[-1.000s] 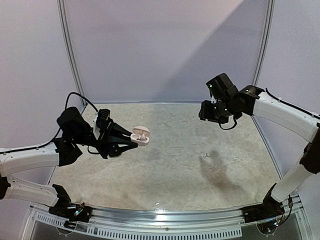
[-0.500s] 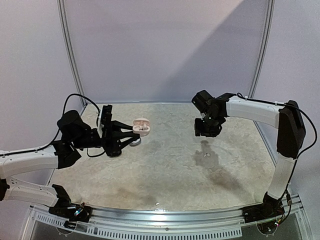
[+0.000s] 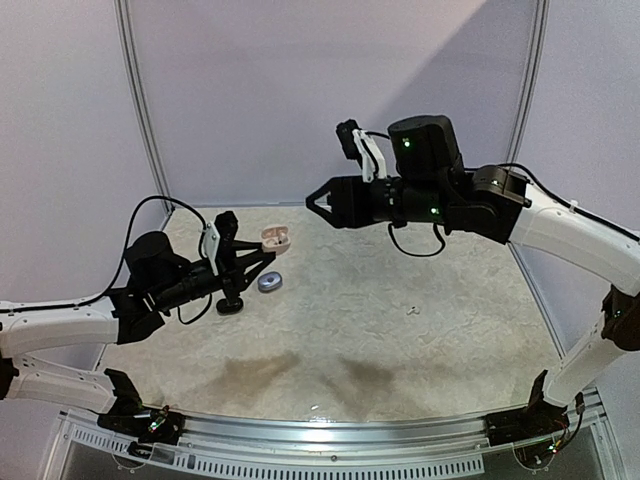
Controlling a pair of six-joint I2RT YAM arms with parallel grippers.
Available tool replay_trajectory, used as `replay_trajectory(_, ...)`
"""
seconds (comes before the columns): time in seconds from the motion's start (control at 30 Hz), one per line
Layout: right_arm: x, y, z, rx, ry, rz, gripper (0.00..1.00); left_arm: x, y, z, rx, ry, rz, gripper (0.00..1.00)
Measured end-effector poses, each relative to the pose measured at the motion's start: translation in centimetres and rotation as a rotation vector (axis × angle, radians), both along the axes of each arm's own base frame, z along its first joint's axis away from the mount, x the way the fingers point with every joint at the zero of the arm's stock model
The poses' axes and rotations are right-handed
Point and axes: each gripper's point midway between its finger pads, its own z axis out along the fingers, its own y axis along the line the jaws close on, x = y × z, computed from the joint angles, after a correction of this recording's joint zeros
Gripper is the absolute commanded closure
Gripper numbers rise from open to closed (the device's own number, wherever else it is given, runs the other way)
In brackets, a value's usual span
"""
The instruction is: Insert the wireless bluetooth earbuds into the charging case
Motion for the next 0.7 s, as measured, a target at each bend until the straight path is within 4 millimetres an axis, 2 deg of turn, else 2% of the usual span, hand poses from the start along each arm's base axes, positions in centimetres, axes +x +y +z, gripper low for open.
replay_trajectory(0.07, -0.1, 1.3, 2.1, 0.048, -0.038, 0.028, 0.45, 0.2, 0.1, 0.0, 0.011, -0.014, 0.017, 1.00)
replay_trajectory(0.17, 0.5, 3.1, 2.8, 0.061, -0.063, 0.042, 0.45, 0.5, 0.3, -0.1, 0.026, -0.030, 0.044, 1.00)
replay_trajectory(0.3, 1.3, 5.8, 0.6, 0.003, -0.059, 0.064, 0.57, 0.7, 0.6, -0.1, 0.037, -0.042, 0.065, 1.00)
replay_trajectory(0.4, 1.0, 7.1, -1.3, -0.049, -0.050, 0.090, 0.65, 0.7, 0.6, -0.1, 0.040, -0.045, 0.069, 1.00)
replay_trajectory(0.5, 0.3, 7.7, -2.4, -0.086, -0.044, 0.117, 0.66, 0.8, 0.7, -0.2, 0.043, -0.043, 0.075, 1.00)
replay_trajectory(0.7, -0.1, 7.8, -2.7, -0.102, -0.050, 0.131, 0.66, 0.9, 0.8, -0.2, 0.044, -0.041, 0.084, 1.00)
